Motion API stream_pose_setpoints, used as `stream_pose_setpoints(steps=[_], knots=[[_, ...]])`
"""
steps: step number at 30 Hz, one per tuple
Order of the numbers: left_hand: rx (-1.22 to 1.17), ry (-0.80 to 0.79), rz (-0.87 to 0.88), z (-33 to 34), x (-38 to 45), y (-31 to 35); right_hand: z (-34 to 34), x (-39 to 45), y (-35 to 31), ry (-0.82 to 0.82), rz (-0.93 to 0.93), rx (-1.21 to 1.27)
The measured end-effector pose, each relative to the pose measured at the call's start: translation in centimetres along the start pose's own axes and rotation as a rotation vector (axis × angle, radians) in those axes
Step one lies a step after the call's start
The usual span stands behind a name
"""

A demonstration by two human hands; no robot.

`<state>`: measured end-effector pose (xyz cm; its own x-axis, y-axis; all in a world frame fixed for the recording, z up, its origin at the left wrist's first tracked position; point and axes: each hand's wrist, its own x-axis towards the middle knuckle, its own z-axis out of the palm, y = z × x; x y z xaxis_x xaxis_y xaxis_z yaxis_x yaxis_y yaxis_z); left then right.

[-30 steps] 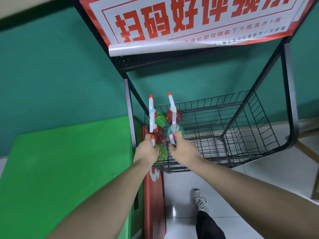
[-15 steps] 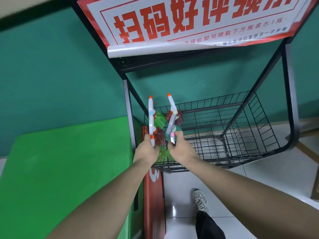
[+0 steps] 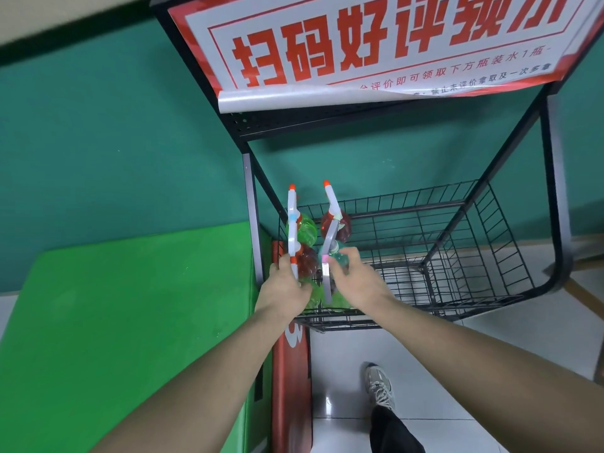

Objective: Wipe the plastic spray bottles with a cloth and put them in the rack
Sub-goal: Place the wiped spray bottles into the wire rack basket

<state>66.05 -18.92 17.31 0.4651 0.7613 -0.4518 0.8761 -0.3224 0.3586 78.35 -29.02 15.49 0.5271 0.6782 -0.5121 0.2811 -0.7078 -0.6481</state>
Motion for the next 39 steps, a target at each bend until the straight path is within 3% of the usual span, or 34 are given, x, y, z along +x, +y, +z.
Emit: stream_pose_setpoints(steps=[8,16,30,39], knots=[[-0.081,0.082,0.110,-0.8,1.8,0.9,-2.7,3.4,-1.4,0.085,-0.028,-0.012],[-0.112,-0.091,0.046,-1.6,4.4,1.5,-2.3,6.4,-3.3,-0.037,0.032,-0.134],[-0.168,-0.125,0.044,-1.7,4.5,1.7,-2.8,6.8,-4.3,-0.150,-0.002,-0.195],[-0.158,-0.057,0.057,-2.4,2.5,2.0,-3.6,5.1,-2.9,0.017,0.006,-0.141]])
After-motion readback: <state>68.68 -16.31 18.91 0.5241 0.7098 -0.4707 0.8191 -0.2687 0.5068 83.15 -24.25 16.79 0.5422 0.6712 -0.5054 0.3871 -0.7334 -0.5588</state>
